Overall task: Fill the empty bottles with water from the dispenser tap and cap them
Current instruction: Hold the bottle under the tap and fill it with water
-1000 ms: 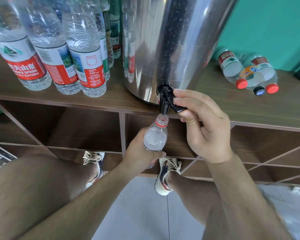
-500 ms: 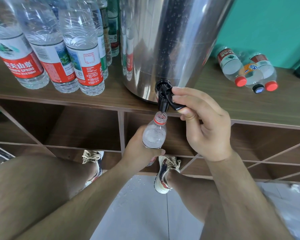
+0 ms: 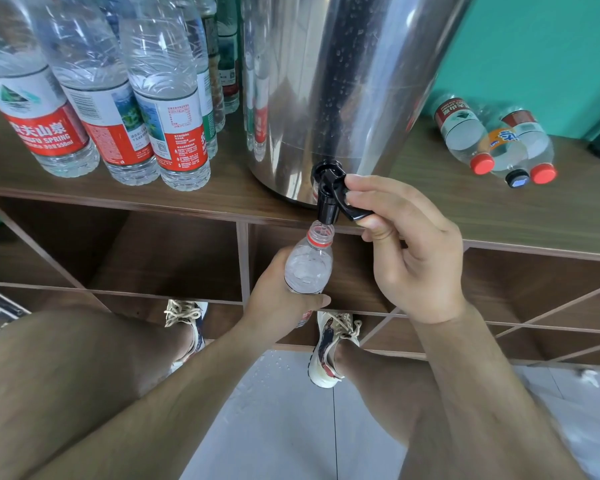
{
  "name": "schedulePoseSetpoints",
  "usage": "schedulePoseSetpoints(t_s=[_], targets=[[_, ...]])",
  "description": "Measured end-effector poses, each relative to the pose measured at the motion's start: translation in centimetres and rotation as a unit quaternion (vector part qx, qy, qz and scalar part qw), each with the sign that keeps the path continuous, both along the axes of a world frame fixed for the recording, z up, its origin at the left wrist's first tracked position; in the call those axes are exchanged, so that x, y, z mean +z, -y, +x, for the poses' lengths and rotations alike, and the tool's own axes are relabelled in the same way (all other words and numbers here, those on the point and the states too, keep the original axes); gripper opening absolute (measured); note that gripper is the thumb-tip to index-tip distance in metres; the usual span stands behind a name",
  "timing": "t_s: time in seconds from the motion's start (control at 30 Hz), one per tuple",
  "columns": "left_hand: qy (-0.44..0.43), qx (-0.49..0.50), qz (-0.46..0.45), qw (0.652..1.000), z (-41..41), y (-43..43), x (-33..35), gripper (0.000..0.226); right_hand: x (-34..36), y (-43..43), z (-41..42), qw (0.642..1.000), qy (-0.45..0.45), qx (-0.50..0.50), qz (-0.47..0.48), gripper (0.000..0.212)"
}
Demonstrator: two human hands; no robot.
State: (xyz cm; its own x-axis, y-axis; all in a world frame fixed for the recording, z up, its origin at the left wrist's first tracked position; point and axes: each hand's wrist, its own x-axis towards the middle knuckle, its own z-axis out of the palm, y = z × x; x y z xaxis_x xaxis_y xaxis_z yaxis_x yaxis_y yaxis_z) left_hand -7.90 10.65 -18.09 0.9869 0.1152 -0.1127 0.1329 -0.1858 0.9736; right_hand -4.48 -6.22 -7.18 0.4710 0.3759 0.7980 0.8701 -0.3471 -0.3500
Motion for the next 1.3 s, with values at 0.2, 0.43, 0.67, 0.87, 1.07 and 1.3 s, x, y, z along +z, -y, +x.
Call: schedulePoseSetpoints(t_s=[0.2, 0.43, 0.67, 0.87, 1.07, 1.3], targets=[[0.006, -0.005, 0.006, 1.0, 0.0, 0.08, 0.05, 0.076, 0.03, 0.01, -0.04, 1.0, 0.001, -0.003, -0.003, 0.023], [0.002, -0.012, 0.025, 1.0, 0.04, 0.21, 0.2, 0.076, 0.14, 0.02, -0.06, 1.0, 0.001, -0.008, -0.005, 0.022], [-0.002, -0.008, 0.022, 1.0, 0.1, 0.34, -0.15, 0.078, 0.06, -0.07, -0.05, 1.0, 0.003, -0.014, -0.005, 0.024], [-0.002, -0.006, 0.029, 1.0, 0.14, 0.53, -0.06, 0.076, 0.06, -0.21, -0.12, 1.0, -0.002, -0.012, 0.0, 0.024], [0.001, -0.003, 0.025, 1.0, 0.06, 0.45, -0.27, 0.077, 0.16, -0.28, -0.21, 1.0, -0.003, -0.012, 0.002, 0.025], [0.001, -0.002, 0.036, 0.999, 0.0, 0.36, -0.29, 0.076, 0.13, -0.3, -0.25, 1.0, -0.004, -0.019, 0.002, 0.026]])
